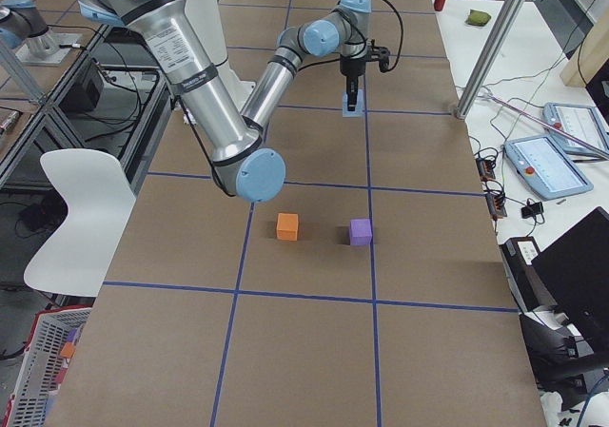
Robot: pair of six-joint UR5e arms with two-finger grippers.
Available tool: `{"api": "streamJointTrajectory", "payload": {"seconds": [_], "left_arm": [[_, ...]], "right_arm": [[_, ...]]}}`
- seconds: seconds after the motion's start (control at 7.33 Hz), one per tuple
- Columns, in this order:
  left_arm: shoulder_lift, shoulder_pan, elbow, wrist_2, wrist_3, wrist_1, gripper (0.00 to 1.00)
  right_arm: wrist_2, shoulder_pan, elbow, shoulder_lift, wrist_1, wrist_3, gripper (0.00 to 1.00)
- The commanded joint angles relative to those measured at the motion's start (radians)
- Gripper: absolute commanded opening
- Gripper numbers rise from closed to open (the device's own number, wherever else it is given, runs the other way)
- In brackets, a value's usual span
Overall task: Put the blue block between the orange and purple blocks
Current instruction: 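Carry the light blue cube with the right gripper toward the purple cube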
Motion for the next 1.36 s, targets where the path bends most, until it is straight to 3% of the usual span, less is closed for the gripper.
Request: {"api": "streamJointTrajectory", "payload": {"seconds": [0.0,0.27,0.55,0.82,1.23], "left_arm": [[0.049,-0.068,0.004,0.0,0.127,0.001,1.0],[0.052,-0.067,0.011,0.0,0.134,0.0,1.0],[0.053,-0.065,0.017,0.001,0.134,-0.002,1.0],[0.053,-0.064,0.018,0.002,0.134,-0.002,1.0],[0.051,-0.061,0.035,0.0,0.134,-0.009,1.0]], "right_arm": [[0.09,0.184,0.02,-0.253,0.107,-0.254,0.0],[0.109,0.199,-0.009,-0.481,0.366,-0.28,0.0],[0.111,0.197,-0.133,-0.55,0.553,-0.27,0.0],[0.114,0.186,-0.167,-0.573,0.572,-0.27,0.0],[0.104,0.059,-0.203,-0.561,0.576,-0.2,0.0]]}}
